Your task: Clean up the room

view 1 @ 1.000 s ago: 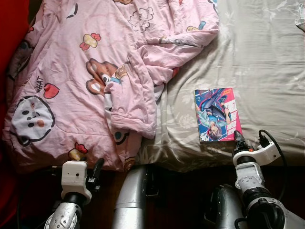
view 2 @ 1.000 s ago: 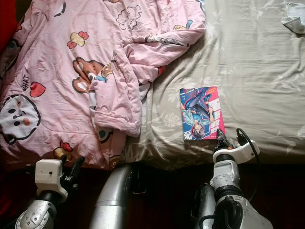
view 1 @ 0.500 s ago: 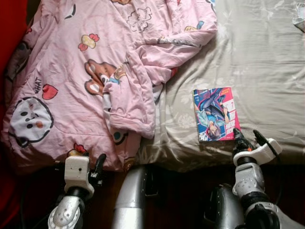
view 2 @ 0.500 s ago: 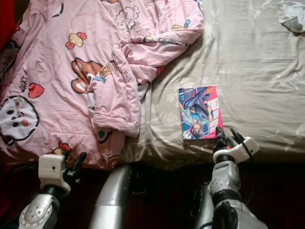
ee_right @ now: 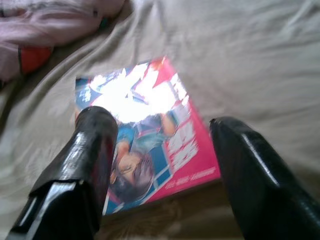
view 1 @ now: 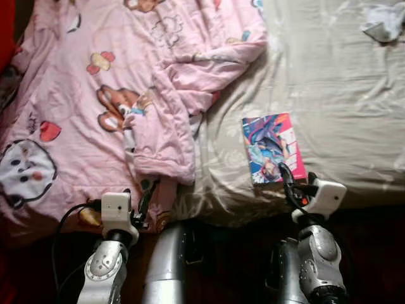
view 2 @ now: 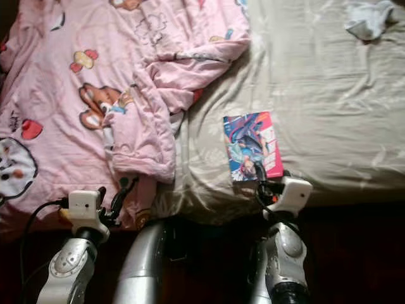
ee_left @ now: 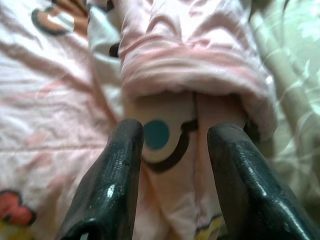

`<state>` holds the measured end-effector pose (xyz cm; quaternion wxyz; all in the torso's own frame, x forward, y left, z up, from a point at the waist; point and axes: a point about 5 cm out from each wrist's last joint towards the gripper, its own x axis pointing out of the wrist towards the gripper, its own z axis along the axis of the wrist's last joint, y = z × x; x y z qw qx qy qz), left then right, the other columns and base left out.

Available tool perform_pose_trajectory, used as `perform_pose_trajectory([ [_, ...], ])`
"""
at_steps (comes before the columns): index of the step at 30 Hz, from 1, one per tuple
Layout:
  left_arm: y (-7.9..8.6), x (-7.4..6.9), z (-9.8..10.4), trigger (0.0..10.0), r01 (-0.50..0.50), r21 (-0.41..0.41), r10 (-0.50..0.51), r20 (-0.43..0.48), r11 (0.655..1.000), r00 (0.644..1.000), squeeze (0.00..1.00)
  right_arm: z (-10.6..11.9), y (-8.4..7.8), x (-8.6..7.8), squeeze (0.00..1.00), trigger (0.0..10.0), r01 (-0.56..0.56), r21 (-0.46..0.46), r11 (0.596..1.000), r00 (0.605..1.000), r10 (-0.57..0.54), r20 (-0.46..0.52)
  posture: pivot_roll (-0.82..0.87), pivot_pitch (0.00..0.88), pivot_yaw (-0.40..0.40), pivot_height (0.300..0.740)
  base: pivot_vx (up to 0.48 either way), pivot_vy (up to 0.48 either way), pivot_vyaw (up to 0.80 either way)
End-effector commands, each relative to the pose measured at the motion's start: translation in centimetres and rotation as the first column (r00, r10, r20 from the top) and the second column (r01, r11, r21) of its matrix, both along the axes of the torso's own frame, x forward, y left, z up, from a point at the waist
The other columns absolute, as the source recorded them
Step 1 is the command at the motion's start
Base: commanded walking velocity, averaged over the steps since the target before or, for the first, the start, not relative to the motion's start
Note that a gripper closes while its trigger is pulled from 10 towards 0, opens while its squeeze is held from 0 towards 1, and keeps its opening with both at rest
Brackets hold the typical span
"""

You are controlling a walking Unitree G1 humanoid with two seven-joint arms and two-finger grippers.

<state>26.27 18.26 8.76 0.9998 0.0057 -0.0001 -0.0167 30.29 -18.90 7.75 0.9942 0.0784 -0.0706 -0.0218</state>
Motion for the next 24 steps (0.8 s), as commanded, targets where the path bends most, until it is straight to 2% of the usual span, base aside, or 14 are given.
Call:
perform_pose_trajectory([
  [1, 0.2, -0.9, -1.6, 10.0, -0.017, -0.019, 0.016, -0.055, 1.000, 0.998, 0.00, -1.0, -0.3, -0.9, 0.00, 10.0, 0.018, -0.004, 1.000, 0.999, -0.018, -0.040, 0.09, 0.402, 0.061, 0.628, 0.000, 0.000, 0.00],
  [8, -0.3, -0.1, -1.5, 10.0, -0.017, -0.044, 0.016, -0.028, 0.999, 0.999, 0.00, -0.7, -0.1, -1.2, 0.00, 10.0, 0.031, -0.044, 0.999, 0.998, -0.033, -0.048, 0.08, 0.366, 0.043, 0.628, 0.000, 0.000, 0.00],
  [14, -0.4, -0.2, -2.0, 10.0, -0.021, -0.056, 0.019, -0.027, 0.998, 0.999, 0.00, 0.1, 0.5, -0.6, 0.00, 10.0, 0.007, -0.052, 0.999, 0.999, -0.009, -0.034, 0.06, 0.346, 0.033, 0.628, 0.268, 0.000, 0.00],
  [24, -0.5, 0.4, -1.7, 10.0, -0.014, -0.061, 0.014, -0.005, 0.998, 1.000, 0.00, 0.2, 1.0, -0.3, 0.00, 10.0, -0.001, -0.048, 0.999, 0.999, -0.001, -0.048, 0.06, 0.333, 0.035, 0.628, 0.340, 0.000, 0.00],
])
